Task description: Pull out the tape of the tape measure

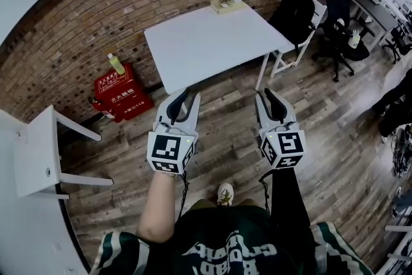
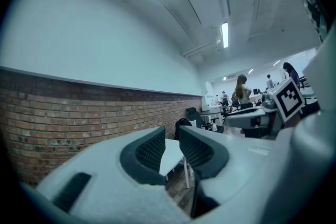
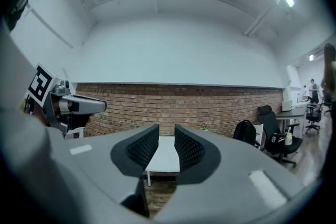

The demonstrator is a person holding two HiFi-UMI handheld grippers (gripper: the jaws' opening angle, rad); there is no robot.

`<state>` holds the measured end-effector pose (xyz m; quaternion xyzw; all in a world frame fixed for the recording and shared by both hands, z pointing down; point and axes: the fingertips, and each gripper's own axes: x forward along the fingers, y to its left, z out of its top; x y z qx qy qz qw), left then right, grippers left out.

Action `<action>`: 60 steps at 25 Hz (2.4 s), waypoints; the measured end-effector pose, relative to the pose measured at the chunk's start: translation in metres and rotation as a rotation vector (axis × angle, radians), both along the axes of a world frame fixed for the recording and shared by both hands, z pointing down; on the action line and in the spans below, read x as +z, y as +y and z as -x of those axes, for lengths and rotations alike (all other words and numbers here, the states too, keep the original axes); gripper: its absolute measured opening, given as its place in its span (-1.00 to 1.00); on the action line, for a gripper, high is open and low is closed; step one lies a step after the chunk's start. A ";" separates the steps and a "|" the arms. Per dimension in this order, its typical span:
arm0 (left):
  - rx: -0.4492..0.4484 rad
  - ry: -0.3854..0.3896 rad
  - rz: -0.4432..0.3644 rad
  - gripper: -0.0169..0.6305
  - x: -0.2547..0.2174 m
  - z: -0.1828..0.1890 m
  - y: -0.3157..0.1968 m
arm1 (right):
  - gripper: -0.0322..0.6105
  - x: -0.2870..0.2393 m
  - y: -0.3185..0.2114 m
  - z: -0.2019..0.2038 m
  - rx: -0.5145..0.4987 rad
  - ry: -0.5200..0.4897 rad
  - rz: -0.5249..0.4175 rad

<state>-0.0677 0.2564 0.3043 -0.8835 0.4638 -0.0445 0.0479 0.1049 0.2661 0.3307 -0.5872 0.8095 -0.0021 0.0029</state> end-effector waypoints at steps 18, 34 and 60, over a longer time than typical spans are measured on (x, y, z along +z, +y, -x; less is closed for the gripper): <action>-0.053 -0.012 -0.002 -0.71 0.007 0.021 -0.080 | -0.54 0.010 -0.084 0.012 -0.045 -0.019 0.009; 0.016 -0.019 0.004 -0.71 0.014 0.026 -0.277 | -0.51 0.009 -0.269 0.028 -0.012 -0.010 0.019; 0.183 -0.029 0.055 -0.68 0.053 0.043 -0.451 | -0.45 0.038 -0.436 0.065 0.051 0.017 0.099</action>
